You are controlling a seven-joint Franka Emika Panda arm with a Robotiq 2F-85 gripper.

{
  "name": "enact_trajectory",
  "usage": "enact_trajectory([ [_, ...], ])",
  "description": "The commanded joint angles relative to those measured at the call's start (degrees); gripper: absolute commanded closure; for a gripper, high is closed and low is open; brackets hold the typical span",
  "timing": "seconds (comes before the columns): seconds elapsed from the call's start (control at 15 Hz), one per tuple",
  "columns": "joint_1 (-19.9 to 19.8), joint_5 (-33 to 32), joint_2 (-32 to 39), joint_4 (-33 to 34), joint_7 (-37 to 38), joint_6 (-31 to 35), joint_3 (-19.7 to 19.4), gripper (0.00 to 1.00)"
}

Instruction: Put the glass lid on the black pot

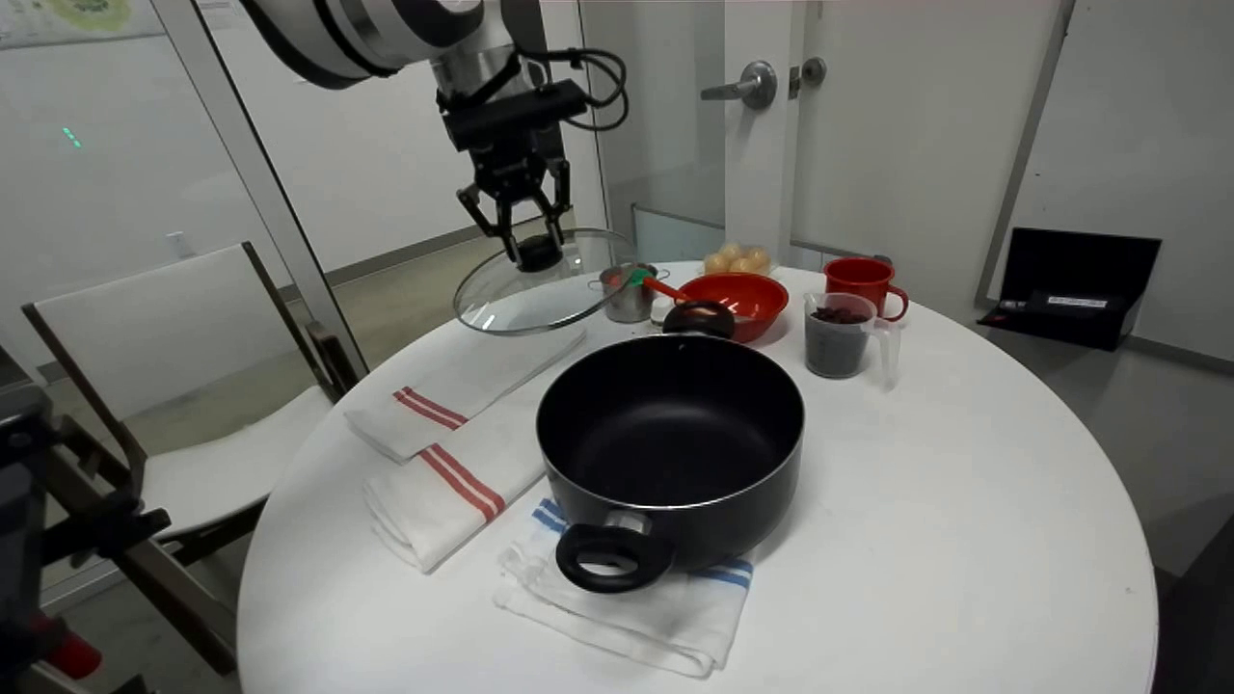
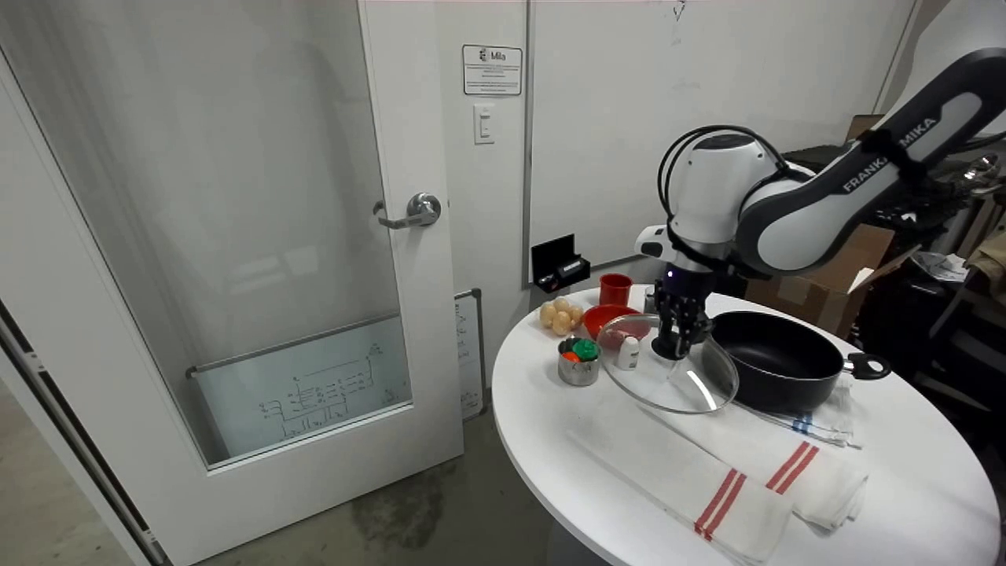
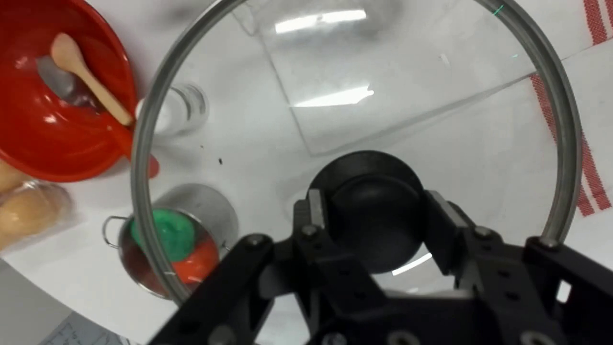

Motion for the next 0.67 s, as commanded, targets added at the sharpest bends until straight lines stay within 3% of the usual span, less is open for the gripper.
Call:
enact_trajectory([
  [0.0,-1.6,2.1,-5.1,-2.6,3.7,-1.1,-1.6,0.75],
  [0.6,-6.1,4.6,-9.1,-4.9,12.8,-3.7,-4.7,0.75],
])
